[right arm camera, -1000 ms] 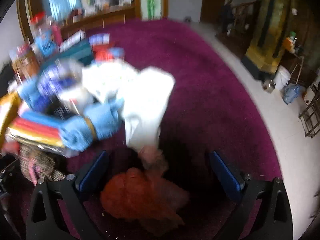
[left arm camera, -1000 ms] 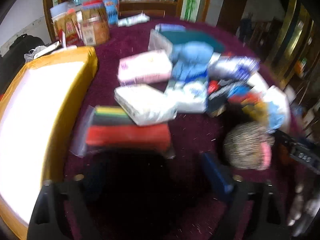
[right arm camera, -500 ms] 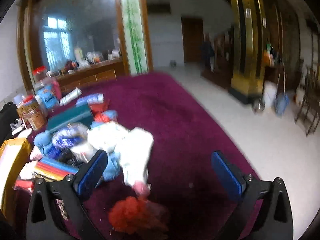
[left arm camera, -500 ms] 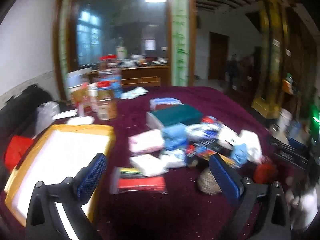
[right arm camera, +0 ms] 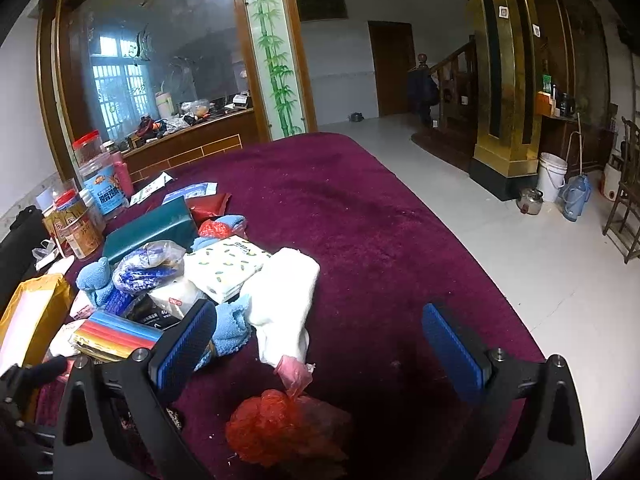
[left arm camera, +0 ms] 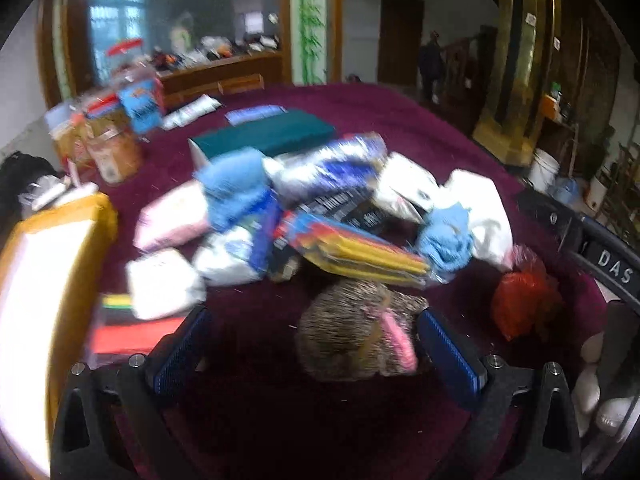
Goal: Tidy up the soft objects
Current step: 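Grasp the brown knit ball with left tool while right tool lifts red mesh bag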
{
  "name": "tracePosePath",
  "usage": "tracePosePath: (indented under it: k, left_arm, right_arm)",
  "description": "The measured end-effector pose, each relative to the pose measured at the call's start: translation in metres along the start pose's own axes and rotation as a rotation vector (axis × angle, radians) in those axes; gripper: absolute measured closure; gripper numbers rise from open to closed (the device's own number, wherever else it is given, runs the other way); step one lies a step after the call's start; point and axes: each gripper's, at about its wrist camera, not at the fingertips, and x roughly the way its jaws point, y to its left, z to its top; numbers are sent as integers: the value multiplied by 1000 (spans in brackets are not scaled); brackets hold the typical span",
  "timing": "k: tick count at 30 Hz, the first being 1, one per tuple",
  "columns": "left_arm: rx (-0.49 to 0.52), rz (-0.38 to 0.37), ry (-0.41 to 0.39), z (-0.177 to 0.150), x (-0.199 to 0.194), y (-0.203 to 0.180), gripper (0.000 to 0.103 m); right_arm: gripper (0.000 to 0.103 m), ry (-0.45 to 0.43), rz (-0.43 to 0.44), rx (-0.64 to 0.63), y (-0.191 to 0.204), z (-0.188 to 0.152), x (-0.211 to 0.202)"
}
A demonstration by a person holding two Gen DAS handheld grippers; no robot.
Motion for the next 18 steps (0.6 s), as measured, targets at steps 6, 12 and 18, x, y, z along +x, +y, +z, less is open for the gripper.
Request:
tracePosePath:
  k: [6, 12, 18]
  left_arm:
    - [12, -97, 100, -1, 19, -11, 34]
    - [-13, -148, 114, -5, 11, -14, 36]
    - [-69, -161, 70, -8, -25, 4, 35]
  right_arm:
    - [1, 10, 2, 13, -3, -1, 0]
    - [1, 25, -4, 30, -6, -1, 3]
    - [1, 59, -4, 65, -12, -2, 10]
